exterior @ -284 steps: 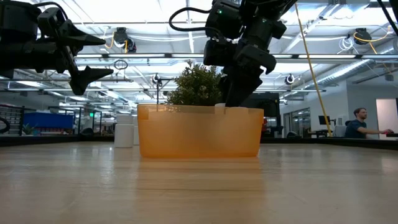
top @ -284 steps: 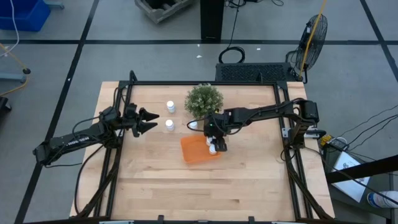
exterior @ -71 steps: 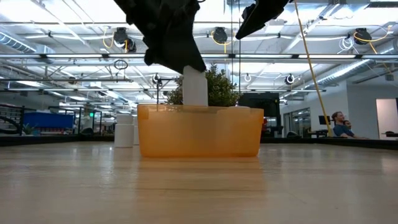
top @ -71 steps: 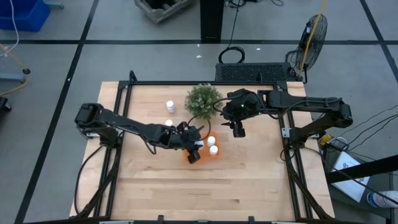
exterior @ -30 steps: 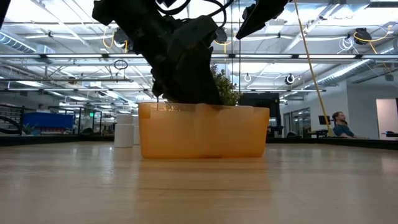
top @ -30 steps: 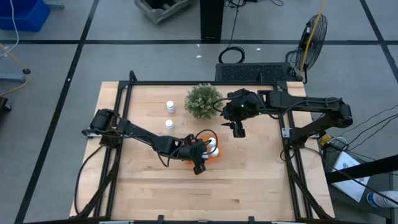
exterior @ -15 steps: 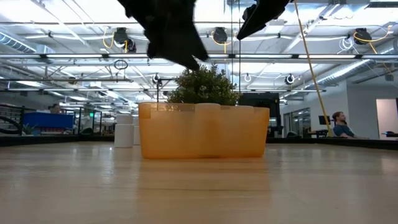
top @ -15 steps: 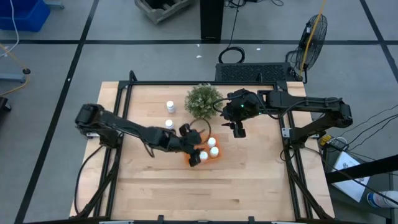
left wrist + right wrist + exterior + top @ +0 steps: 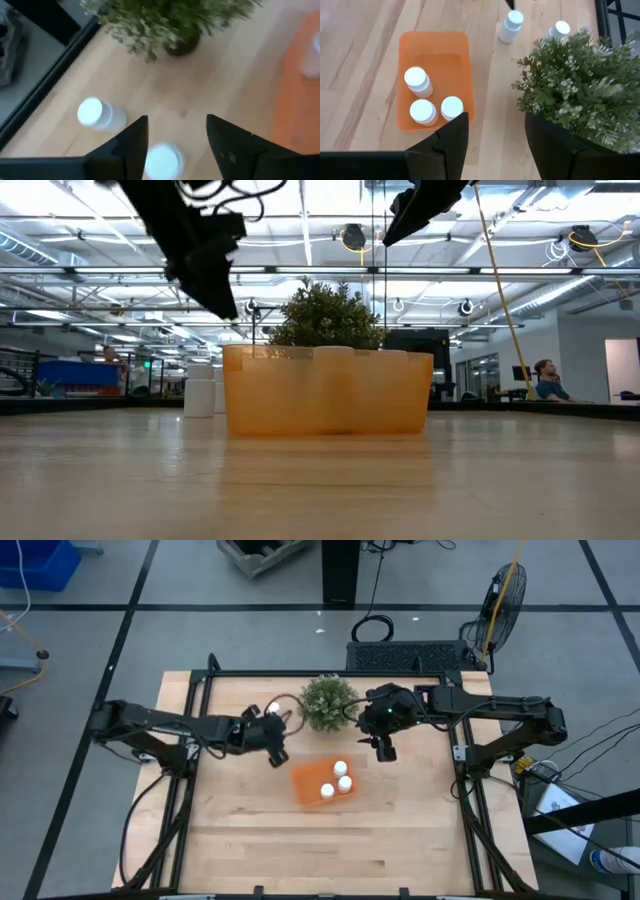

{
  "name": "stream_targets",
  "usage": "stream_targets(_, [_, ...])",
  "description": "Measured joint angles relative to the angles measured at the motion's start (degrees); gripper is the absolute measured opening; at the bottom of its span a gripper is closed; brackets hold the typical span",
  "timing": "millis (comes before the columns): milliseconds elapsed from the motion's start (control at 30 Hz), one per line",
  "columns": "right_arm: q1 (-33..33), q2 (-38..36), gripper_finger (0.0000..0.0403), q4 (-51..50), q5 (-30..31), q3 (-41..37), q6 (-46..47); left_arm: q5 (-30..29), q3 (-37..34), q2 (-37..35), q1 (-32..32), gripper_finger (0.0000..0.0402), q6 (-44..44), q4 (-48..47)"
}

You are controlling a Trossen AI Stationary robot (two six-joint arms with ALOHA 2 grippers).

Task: Pick and place pill bottles into a basket
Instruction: Put the bottom white pill bottle into the orange bin

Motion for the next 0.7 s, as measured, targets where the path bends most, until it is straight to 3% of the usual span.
stream_targets(300, [-0.4, 0.0, 0.0187, -1.2, 0.0, 0.0, -0.8, 8.8, -12.0, -8.2, 6.2, 0.0288, 3.7, 6.7])
stream_targets(500, [-1.3, 0.0, 0.0187, -0.8, 0.0, 0.0, -1.0, 9.5, -13.0, -8.2, 6.9, 0.0323, 6.7, 5.8])
stream_targets(700, [-1.2, 0.0, 0.0187, -0.9, -0.1, 0.0, -1.1, 9.7, -13.0, -6.7, 8.1, 0.0330, 8.6, 6.6])
